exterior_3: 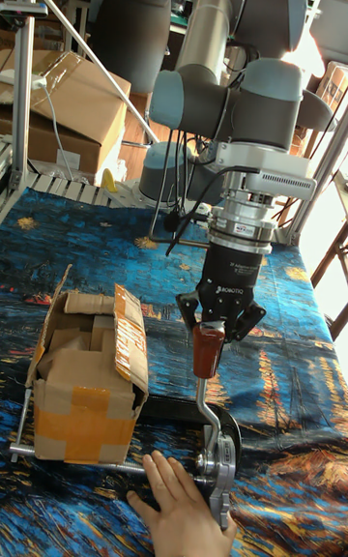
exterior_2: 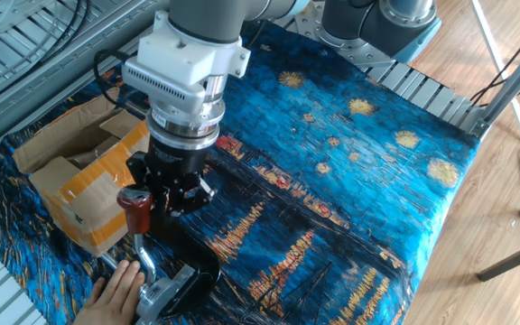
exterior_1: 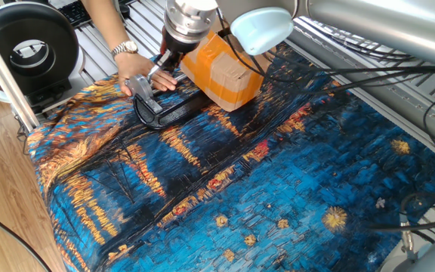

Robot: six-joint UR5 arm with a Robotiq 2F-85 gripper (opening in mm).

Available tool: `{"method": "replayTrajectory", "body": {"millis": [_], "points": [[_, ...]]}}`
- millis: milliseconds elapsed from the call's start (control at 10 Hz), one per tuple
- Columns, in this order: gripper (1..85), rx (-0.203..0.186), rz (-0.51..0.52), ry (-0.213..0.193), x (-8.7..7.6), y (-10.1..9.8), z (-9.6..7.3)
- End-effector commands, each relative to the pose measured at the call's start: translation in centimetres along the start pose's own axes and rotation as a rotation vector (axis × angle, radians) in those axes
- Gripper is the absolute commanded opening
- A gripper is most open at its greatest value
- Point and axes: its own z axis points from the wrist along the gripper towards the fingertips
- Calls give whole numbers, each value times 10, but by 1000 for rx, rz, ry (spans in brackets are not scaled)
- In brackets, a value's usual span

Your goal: Pull up the lever

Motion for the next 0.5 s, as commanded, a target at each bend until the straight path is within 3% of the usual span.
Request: {"method": "replayTrajectory", "body": {"millis": [0,100,400], "points": [[207,-9,-1,-7,-6,-1,6],[207,-21,1,-2,-6,1,9],[193,21,-47,-27,-16,-5,9]]}}
